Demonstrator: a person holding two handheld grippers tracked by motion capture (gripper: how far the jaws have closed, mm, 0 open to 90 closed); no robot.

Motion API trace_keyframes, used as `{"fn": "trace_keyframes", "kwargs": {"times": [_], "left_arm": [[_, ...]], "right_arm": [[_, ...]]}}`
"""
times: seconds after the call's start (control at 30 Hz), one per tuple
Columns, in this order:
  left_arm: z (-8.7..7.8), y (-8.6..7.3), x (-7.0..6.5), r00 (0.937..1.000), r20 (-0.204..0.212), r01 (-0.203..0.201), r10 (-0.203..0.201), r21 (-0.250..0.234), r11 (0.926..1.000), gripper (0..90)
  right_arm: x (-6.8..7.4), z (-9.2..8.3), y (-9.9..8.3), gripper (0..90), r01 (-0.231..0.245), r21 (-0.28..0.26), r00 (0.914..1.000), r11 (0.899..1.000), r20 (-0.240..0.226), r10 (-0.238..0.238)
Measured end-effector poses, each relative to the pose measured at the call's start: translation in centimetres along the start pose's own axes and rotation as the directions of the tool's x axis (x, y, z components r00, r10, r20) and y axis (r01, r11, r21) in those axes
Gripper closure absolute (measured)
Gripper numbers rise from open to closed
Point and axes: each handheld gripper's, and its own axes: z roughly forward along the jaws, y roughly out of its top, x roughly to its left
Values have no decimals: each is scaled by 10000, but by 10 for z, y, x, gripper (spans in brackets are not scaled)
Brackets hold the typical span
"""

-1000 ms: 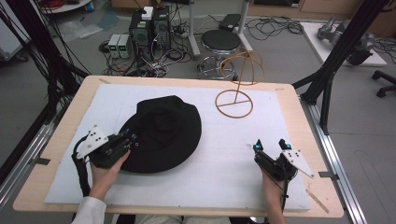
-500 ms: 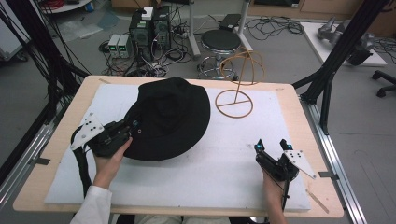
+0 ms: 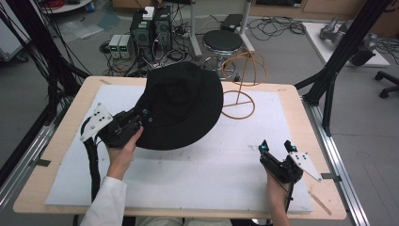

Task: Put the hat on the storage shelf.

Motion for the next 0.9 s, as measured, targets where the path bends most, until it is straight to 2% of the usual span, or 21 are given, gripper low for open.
{"fn": "trace_keyframes", "kwargs": {"times": [0.2,0.53,0.73,0.9], "left_arm": [[12,6,-1,9999,-99,9,-11,-185,9998,879],[29,13,-1,9993,-340,140,-163,-671,9976,879],[40,21,-2,9997,-229,-45,27,-797,9968,879],[57,28,-2,9997,-172,-164,149,-890,9959,879]], "right_arm": [[-2,0,1,138,-221,-10,9997,9998,-80,221],[2,5,1,138,-154,11,9992,9999,-358,155],[6,7,1,139,-45,29,9988,10000,-492,46],[7,6,1,138,24,25,9987,10000,-506,-23]]}}
